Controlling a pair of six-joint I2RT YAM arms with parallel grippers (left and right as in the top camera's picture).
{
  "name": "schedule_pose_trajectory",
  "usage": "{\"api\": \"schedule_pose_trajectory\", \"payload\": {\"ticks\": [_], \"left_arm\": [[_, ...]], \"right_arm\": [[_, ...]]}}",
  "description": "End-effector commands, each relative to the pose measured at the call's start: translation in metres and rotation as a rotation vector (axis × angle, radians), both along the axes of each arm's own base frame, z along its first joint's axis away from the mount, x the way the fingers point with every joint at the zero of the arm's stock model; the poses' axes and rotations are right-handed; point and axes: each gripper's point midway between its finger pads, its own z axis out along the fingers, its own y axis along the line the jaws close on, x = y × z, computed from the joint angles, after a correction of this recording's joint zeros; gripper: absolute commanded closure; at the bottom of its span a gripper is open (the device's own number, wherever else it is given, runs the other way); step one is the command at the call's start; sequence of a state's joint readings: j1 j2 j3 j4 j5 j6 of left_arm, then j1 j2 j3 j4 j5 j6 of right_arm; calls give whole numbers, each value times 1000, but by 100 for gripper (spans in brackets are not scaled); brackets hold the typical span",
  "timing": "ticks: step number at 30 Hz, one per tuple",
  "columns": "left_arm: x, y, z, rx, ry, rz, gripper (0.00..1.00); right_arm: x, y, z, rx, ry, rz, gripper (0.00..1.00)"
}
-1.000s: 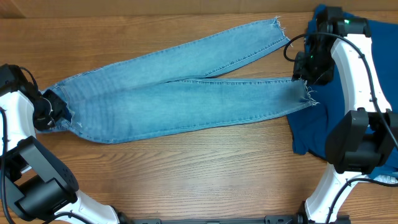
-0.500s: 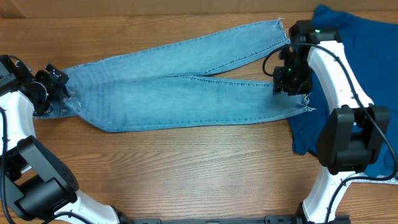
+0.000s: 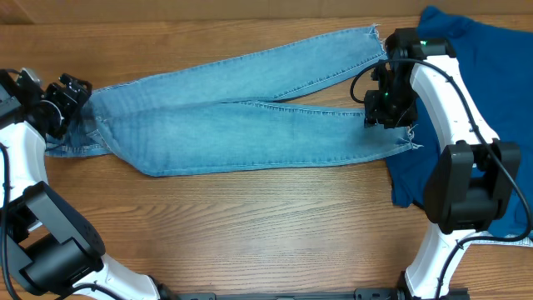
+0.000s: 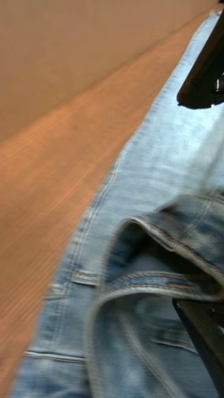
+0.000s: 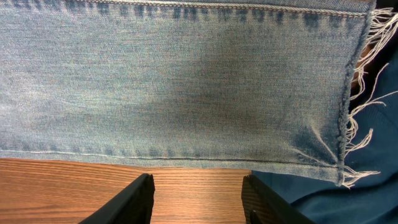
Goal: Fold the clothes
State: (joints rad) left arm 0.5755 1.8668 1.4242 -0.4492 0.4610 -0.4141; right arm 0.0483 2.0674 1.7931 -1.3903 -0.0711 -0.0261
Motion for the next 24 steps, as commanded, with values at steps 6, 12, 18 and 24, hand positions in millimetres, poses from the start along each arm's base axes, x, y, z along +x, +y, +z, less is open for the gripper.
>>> {"api": "schedule_pose_trajectory", "payload": {"ticks": [6, 12, 18, 24], "left_arm": [[39, 3, 35, 111, -192, -38, 0], [48, -16, 50, 68, -272, -129, 6], [33, -32, 89, -1, -357, -227, 48], [-11, -60, 108, 279, -252, -400, 50]], "right_arm": [[-2, 1, 4, 2, -5, 6, 51], [-2, 1, 4, 2, -3, 6, 51], [-2, 1, 4, 2, -3, 6, 51], [-1, 1, 4, 2, -10, 5, 50]]}}
